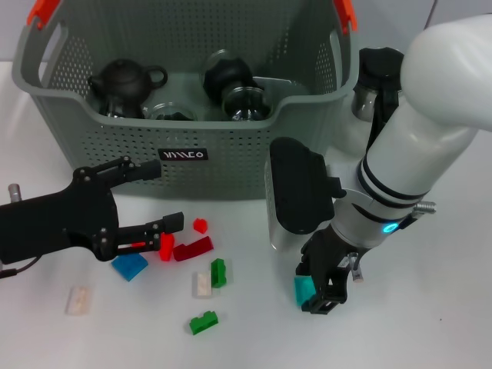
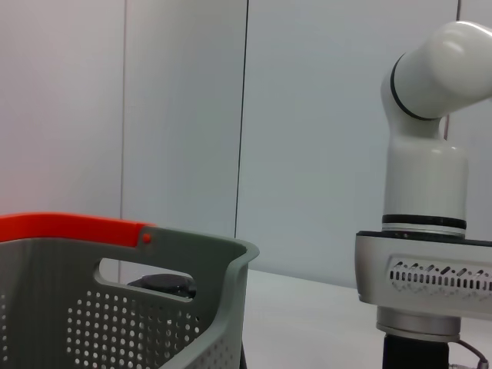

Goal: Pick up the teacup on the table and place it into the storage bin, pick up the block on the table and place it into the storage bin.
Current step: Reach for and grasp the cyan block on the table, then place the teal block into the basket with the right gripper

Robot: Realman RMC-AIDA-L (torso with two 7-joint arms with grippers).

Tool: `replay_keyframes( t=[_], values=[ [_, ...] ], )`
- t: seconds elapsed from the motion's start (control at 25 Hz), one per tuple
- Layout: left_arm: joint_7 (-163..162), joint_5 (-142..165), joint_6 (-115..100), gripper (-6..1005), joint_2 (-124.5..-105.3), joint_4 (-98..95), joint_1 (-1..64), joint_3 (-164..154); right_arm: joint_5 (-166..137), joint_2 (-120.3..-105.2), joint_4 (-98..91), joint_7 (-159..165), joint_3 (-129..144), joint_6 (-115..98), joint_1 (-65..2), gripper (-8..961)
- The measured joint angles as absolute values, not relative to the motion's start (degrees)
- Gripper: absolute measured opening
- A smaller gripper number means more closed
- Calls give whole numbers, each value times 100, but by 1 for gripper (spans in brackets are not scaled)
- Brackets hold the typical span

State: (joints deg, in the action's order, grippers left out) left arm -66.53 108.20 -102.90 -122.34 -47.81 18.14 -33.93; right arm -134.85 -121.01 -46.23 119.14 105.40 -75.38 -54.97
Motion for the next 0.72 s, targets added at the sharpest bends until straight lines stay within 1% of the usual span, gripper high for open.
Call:
replay_keyframes(
  t=[0.08, 0.32, 0.4, 0.6, 0.72],
  values=[
    [-6653, 10820, -10278, 846, -12231, -4756, 1827, -3393, -13433, -12100, -4477, 11899, 10543, -7519, -5580, 671],
    [-6611, 10820, -10272, 846, -12179, -4606, 1886, -3378, -13239, -12057, -4534, 11914, 10397, -7686, -5588, 479],
    [-6604, 10820, -10297, 846, -12179, -4606, 1881, -3360, -13257, -12037, -4733, 11928, 10160, -7861, -5530, 436],
    [-6552, 10819, -10385, 846, -12180, -4626, 1825, -3336, -13655, -12006, -5736, 11938, 8877, -8552, -5219, 457],
    [-6505, 10819, -10429, 847, -12182, -4628, 1783, -3329, -13869, -12005, -6747, 11953, 7944, -9110, -5017, 470]
  ],
)
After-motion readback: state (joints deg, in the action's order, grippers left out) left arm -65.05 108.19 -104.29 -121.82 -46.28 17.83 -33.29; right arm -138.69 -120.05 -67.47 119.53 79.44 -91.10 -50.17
